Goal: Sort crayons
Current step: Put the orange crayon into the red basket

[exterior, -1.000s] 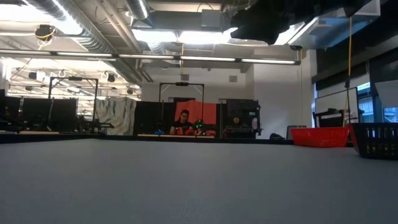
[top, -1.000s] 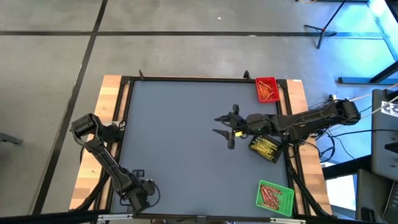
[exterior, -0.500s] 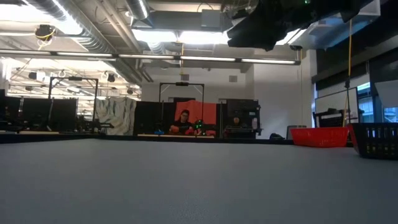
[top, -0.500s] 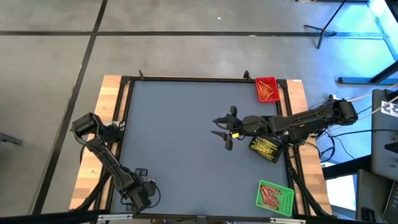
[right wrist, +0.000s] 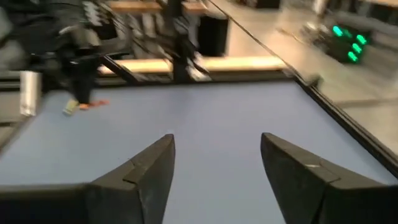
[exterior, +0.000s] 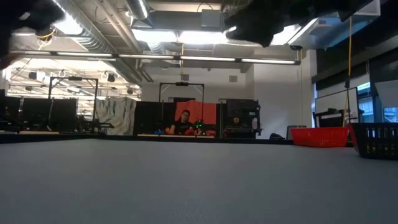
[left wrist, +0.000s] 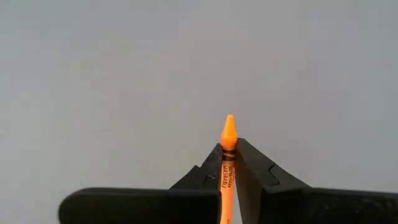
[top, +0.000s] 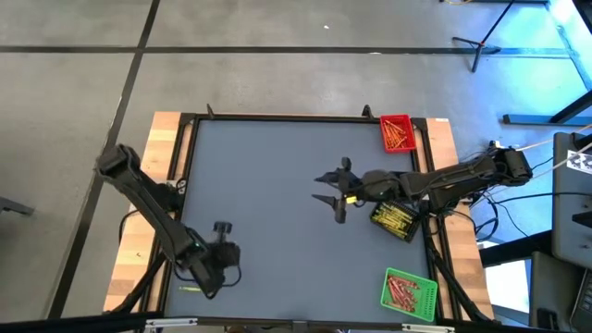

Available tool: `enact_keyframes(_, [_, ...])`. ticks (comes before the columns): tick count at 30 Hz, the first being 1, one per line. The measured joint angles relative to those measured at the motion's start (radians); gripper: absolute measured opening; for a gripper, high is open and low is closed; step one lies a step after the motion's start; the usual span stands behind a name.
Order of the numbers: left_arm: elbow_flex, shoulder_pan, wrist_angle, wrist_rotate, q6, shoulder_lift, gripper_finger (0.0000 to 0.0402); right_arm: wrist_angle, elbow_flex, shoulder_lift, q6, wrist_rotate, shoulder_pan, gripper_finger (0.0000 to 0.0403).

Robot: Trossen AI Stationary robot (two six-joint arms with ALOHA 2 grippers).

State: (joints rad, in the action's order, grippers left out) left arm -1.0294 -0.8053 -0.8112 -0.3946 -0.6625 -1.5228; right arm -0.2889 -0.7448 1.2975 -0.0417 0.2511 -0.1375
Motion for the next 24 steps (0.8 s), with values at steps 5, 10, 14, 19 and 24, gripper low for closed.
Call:
enact_keyframes(5, [-0.002, 0.001, 0.049, -0.338, 0.093, 0.123, 0.0009, -0.186, -0.001, 0.06, 0.041, -0.131, -0.001, 0.0277])
enact_keyframes(10, [-0.002, 0.001, 0.119, -0.588, 0.171, 0.189, 0.0009, -0.362, -0.001, 0.189, 0.07, -0.222, -0.001, 0.0303])
enact_keyframes(14, [-0.002, 0.025, 0.23, -0.636, 0.291, 0.195, 0.0009, -0.517, -0.002, 0.306, 0.073, -0.27, -0.001, 0.0302])
enact_keyframes(19, [0.074, 0.08, 0.531, -0.611, 0.515, 0.195, 0.0009, -0.548, -0.073, 0.415, 0.075, -0.271, -0.001, 0.029])
enact_keyframes(24, [0.213, 0.166, 0.937, -0.428, 0.725, 0.196, 0.0009, -0.55, -0.159, 0.488, 0.151, -0.278, -0.038, 0.0281])
